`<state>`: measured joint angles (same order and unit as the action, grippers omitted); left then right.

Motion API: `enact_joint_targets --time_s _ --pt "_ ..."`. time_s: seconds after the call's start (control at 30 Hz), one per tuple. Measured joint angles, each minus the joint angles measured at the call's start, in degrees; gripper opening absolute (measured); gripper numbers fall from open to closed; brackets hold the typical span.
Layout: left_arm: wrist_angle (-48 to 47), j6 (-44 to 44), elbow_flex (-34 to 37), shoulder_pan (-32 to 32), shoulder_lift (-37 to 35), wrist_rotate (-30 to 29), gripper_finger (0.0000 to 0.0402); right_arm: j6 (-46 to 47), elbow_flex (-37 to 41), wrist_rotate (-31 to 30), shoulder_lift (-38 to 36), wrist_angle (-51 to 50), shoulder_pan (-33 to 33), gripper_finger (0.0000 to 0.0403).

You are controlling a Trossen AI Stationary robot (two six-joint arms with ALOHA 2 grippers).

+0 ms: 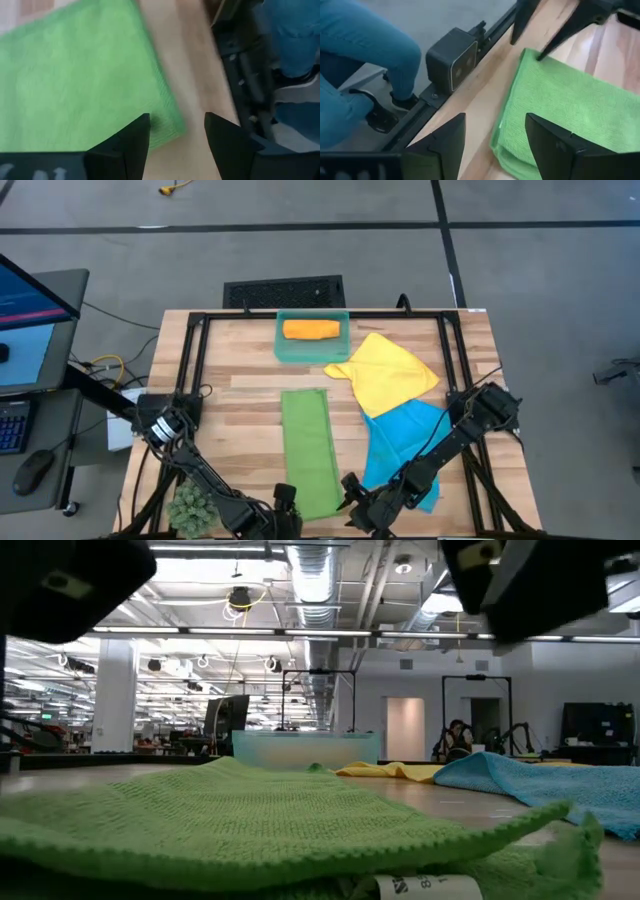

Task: Roll microfiber towels into tight, uniform cylinder then place into a basket
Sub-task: Fold the green towel

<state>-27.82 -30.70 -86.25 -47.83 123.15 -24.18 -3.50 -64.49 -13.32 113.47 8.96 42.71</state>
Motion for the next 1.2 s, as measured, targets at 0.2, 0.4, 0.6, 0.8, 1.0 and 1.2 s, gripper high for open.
enact_joint_targets --time_s 0.2,0.4,0.6,0.8,1.0,1.2 --pt "0.29 -2.45 1.02 0.35 -0.04 0.92 0.0183 0.70 -0.08 0.44 1.16 -0.59 -0.89 0.0227" --pt "0.73 -2.35 0.84 0.63 1.20 2.81 0.0183 1.96 0.05 1.13 2.85 -1.31 -1.28 0.0226" --pt "0.61 -4.10 0.67 0.85 1.92 2.71 0.0183 2.03 0.03 1.47 5.11 0.73 -1.60 0.0225" --pt "0.73 -5.24 0.76 0.85 2.10 1.98 0.0183 5.52 -0.04 1.49 5.89 0.90 -2.55 0.0225" --pt "0.82 -7.10 0.83 0.83 2.21 1.27 0.0183 10.17 -0.04 1.70 5.88 0.16 -3.61 0.0195" --pt "0.90 -11.66 0.85 0.83 2.23 0.71 0.0183 12.04 -0.07 1.31 5.87 -0.80 -3.86 0.0117"
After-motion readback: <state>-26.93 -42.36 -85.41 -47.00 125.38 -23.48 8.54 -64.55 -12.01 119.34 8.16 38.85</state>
